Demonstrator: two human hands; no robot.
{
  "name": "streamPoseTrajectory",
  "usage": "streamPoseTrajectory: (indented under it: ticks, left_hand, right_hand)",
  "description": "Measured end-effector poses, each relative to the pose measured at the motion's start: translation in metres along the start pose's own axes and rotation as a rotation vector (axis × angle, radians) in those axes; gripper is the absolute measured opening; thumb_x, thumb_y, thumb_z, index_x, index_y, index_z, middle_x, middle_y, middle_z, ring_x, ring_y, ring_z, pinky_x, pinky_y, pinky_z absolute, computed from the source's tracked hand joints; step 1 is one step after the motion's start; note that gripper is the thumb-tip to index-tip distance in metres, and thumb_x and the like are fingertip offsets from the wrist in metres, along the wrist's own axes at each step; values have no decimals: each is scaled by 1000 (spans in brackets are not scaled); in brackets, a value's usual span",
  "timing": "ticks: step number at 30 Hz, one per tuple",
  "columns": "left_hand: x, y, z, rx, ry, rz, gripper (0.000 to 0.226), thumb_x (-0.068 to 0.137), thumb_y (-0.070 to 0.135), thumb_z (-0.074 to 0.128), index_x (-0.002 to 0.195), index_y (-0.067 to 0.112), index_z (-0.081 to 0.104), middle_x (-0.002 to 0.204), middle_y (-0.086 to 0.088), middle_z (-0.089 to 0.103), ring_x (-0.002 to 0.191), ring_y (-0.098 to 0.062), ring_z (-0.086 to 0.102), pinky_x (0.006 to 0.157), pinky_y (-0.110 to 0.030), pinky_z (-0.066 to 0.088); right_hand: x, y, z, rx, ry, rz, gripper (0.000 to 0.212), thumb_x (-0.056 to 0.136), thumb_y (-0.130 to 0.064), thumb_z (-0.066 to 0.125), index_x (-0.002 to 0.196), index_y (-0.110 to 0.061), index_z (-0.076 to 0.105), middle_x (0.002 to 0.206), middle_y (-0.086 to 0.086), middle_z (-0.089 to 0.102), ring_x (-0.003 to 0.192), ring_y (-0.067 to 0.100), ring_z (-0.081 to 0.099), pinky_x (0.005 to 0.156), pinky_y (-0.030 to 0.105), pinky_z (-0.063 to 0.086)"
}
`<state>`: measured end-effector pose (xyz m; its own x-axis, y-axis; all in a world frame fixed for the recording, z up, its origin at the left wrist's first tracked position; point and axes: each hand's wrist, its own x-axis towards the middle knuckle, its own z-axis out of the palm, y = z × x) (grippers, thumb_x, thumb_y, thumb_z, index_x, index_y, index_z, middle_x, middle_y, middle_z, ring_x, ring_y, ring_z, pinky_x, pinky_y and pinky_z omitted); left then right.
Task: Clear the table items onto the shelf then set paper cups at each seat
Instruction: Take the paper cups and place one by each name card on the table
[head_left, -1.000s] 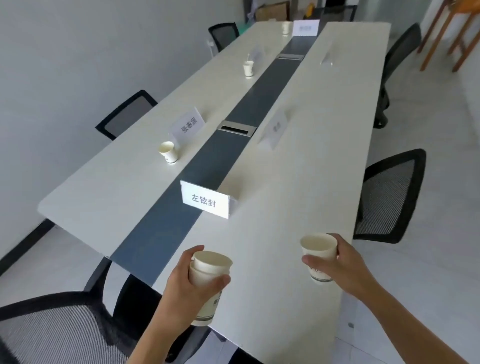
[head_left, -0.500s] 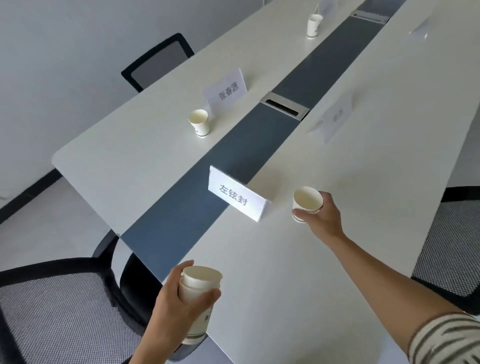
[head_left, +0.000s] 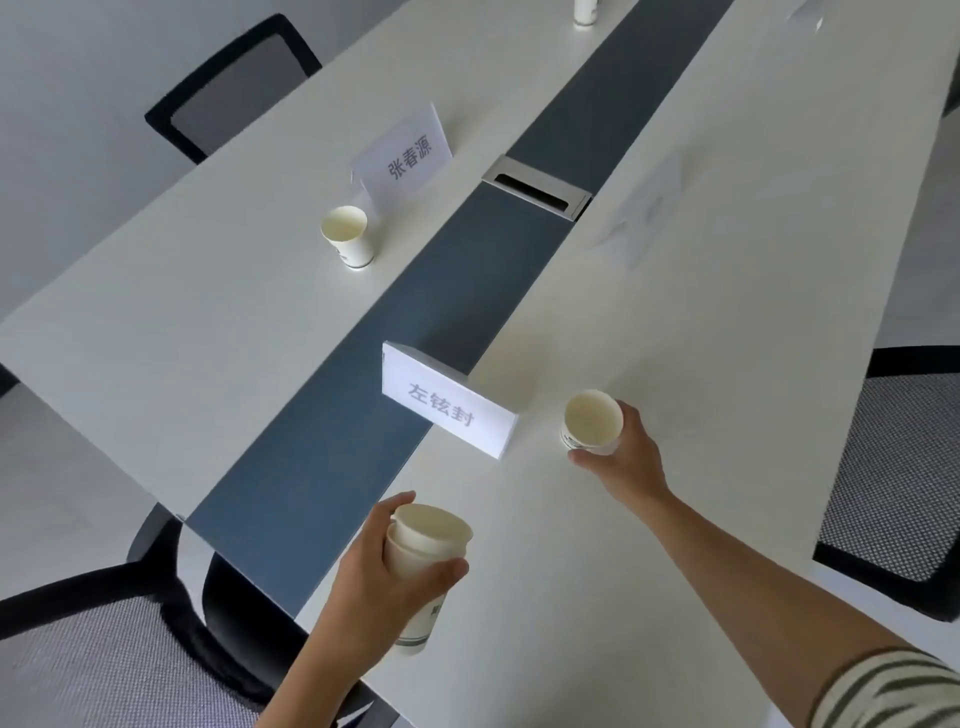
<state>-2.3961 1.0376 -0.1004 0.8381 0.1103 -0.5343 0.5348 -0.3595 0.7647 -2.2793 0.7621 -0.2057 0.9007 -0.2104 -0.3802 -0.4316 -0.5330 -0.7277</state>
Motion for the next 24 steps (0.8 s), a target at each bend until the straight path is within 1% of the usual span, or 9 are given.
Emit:
streamPoseTrajectory:
  ticks: [2,4,7,9,13,16,18,21,24]
  left_hand:
    - [-1,10,4,25,-23,35,86,48,56,79,126,44,44,109,8,62,95,-14,65,82,-32,56]
    - [-5,21,12,52,-39,82,87,49,56,80,126,46,41,110,11,60,98,-14,63,85,-33,55]
    - [-16,39,29,94,-64,143,82,59,39,87,126,45,39,110,14,58,99,-12,61,83,-30,53]
    - [-27,48,43,132,-84,191,73,61,34,87,119,40,44,106,13,61,95,-10,62,75,-22,53]
    - [-59,64,79,196,-159,275,64,59,33,89,109,39,50,99,12,66,87,-2,63,65,-16,53]
    - [-93,72,115,221,-212,347,64,58,29,89,108,40,50,98,13,65,89,7,59,63,-15,54]
    - [-120,74,142,247,-258,406,66,57,29,90,108,41,50,98,17,64,91,7,58,62,-16,54]
    - [-159,71,184,335,-324,529,71,54,36,89,110,46,47,106,30,57,99,3,57,74,-12,51]
    - [-191,65,228,414,-376,631,74,53,41,88,114,47,45,109,31,56,102,2,55,78,-11,48]
  right_hand:
    - [-5,2,-9,-40,-12,6,82,67,-24,83,137,-21,40,129,2,56,117,22,53,93,35,44]
    - [-17,4,-24,-73,14,5,74,73,-24,80,137,-17,43,132,7,55,121,24,53,97,38,44]
    - [-48,8,-56,-21,69,-29,44,80,-20,74,122,-12,59,117,4,65,108,22,62,93,34,47]
    - [-75,11,-81,63,63,-40,27,82,-19,73,108,-15,66,100,-2,70,95,14,67,90,32,52]
    - [-139,24,-129,135,43,-70,13,83,-23,71,96,-22,71,86,-11,72,82,-3,65,76,17,48]
    - [-190,40,-160,160,36,-87,2,82,-26,71,83,-25,72,79,-14,73,79,-3,65,73,17,49]
    - [-224,52,-179,181,36,-103,5,81,-26,72,77,-24,72,77,-14,73,73,2,66,69,18,50]
    - [-271,74,-205,239,28,-106,9,79,-31,75,75,-23,72,75,-9,72,70,8,65,66,19,53]
    - [-307,107,-227,278,-21,-87,16,75,-36,77,78,-22,73,75,0,73,65,12,64,65,21,54]
